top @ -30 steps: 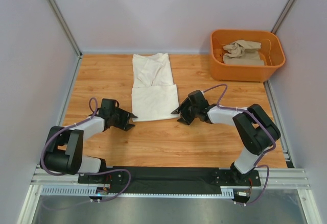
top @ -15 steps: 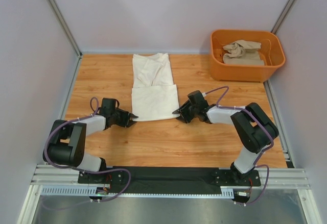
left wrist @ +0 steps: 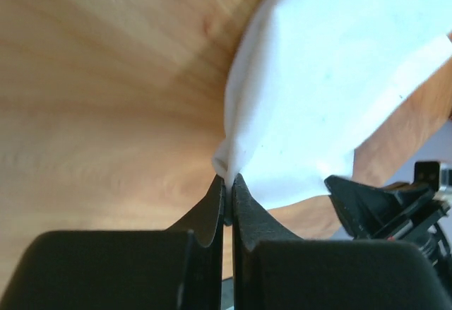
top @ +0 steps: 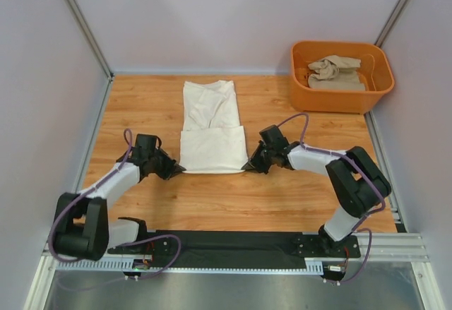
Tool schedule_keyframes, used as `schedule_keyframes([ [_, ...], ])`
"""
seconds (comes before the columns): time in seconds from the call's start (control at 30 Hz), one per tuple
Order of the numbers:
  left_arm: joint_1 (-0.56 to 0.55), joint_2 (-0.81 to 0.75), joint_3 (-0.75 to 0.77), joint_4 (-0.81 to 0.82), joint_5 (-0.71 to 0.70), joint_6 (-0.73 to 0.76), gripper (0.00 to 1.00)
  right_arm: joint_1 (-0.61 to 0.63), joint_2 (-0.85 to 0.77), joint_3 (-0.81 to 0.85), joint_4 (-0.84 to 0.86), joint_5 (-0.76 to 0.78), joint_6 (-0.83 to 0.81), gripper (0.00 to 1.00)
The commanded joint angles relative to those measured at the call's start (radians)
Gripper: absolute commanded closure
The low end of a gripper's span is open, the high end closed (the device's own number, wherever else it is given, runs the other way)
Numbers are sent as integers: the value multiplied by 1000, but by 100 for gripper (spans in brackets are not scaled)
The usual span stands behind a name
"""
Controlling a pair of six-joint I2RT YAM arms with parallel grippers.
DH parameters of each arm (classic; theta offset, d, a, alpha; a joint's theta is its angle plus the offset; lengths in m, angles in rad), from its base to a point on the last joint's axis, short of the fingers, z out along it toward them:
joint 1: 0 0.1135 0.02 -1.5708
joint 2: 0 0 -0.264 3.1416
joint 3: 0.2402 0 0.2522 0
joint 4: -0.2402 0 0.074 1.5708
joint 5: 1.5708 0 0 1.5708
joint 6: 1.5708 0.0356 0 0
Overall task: Fold and stack the t-shirts
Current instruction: Fold the tshirt
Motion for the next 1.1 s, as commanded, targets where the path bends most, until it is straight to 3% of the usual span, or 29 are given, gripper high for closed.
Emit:
schedule_keyframes([
  [0.0,-14,-209,-17,-292,-70,197,100,13,-148,-60,-175,-37,-208,100],
  [0.27,-47,-750,-137,-599,-17,205,100,103,-482,-229,-330,-31,-208,100],
  [0.43,-49,-1055,-127,-806,71,175,100,289,-657,-320,-436,31,-89,100],
  [0.63,-54,-1228,-101,-943,166,96,100,456,-861,-375,-571,43,53,100],
  [0.8,-54,-1141,-12,-957,157,119,100,402,-851,-260,-689,40,-8,100],
  [0.93,-54,-870,116,-882,69,223,100,239,-724,-125,-717,-41,-157,100],
  [1.07,-54,-598,261,-738,48,260,100,101,-444,91,-788,-107,-352,100],
])
